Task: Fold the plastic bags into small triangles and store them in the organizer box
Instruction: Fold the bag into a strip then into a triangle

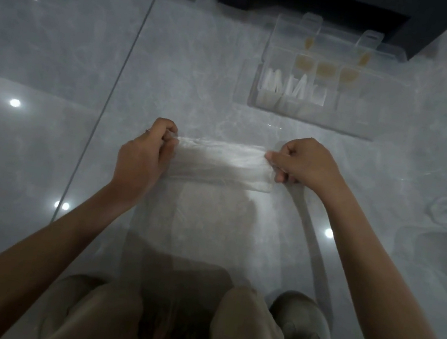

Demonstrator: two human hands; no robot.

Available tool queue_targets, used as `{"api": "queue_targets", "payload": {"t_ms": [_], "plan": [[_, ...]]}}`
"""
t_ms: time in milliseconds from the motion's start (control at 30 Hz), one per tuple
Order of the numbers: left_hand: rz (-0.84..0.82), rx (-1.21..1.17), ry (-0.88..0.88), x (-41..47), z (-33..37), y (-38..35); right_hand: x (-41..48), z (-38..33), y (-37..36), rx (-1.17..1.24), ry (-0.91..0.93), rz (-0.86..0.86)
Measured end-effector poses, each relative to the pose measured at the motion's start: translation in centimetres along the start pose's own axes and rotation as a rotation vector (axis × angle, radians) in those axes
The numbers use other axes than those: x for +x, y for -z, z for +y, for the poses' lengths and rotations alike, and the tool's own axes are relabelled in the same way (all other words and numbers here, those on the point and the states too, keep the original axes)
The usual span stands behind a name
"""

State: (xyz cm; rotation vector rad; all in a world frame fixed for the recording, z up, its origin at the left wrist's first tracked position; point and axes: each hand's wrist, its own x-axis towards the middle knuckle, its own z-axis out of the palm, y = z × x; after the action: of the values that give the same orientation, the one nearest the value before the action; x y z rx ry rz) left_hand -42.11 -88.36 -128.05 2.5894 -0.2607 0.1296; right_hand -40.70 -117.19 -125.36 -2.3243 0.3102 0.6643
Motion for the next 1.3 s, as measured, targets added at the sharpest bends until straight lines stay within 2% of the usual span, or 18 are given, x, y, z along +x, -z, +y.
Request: {"api": "queue_targets", "payload": {"t_ms": [133, 200, 300, 367, 700, 867, 1000, 1133, 1200, 1267, 1300], "plan": [[0.031, -0.013, -0.016, 0.2, 0.2, 0.0, -0.3, 0.1, 0.1, 0.045, 0.011, -0.001], [0.026, 0.037, -0.135, 0.4, 0.3, -0.1, -0.4, 0.2, -0.1, 0.042, 0.013, 0.01], [-0.092, 0.19, -0.383, 0.6, 0.8, -1.0, -0.3, 0.3, -0.3, 0.044, 0.014, 0.027], [-0.169, 0.303, -0.462, 0.3, 1.3, -2.0, -0.3, 0.2, -0.3, 0.053, 0.002, 0.026], [-0.283, 0.457, -0.406, -0.3, 0.5, -3.4, 0.0, 0.2, -0.1, 0.079, -0.014, 0.002], [-0.304, 0.452, -0.367, -0.4, 0.5, -3.4, 0.0, 0.4, 0.2, 0.161, -0.056, -0.024], [-0.324, 0.441, -0.354, -0.4, 0.5, -3.2, -0.6, 1.4, 0.8, 0.01, -0.164, 0.108], [-0.342, 0.443, -0.356, -0.4, 0.7, -3.1, -3.0, 1.6, 1.0, -0.324, -0.322, 0.443], [-0.347, 0.443, -0.348, -0.5, 0.7, -3.1, -4.4, 0.4, -0.6, -0.339, -0.18, 0.595], [-0.346, 0.444, -0.343, -0.5, 0.8, -3.1, -5.6, -1.2, -3.2, -0.317, 0.146, 0.689], [-0.347, 0.447, -0.343, -0.5, 0.9, -3.1, -5.8, -1.9, -4.7, -0.311, 0.28, 0.661]]}}
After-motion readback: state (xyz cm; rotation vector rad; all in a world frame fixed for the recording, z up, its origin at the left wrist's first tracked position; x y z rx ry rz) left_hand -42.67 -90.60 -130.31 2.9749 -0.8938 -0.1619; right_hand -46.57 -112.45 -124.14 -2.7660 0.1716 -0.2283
